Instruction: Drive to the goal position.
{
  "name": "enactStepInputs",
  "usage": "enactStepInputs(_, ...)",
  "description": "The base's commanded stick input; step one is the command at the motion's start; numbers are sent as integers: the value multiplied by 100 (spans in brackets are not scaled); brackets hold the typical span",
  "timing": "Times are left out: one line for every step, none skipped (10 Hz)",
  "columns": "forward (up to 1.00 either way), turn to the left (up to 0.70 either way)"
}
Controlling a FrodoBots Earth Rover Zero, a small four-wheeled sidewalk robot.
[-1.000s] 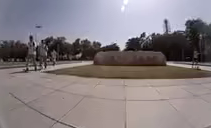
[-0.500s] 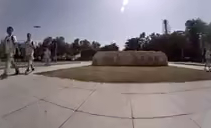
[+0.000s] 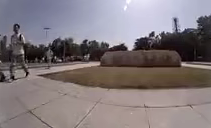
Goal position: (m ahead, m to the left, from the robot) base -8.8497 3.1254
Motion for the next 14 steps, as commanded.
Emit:
enactStepInputs(0,100)
enactStepInputs(0,100)
enactStepInputs(0,100)
enactStepInputs(0,100)
enactStepInputs(0,100)
enactStepInputs(0,100)
enactStepInputs(0,46)
enactStepInputs(0,3)
enactStepInputs(0,0)
enactStepInputs(0,0)
enactStepInputs(0,0)
enactStepInputs(0,0)
enactStepInputs(0,0)
enactStepInputs(0,0)
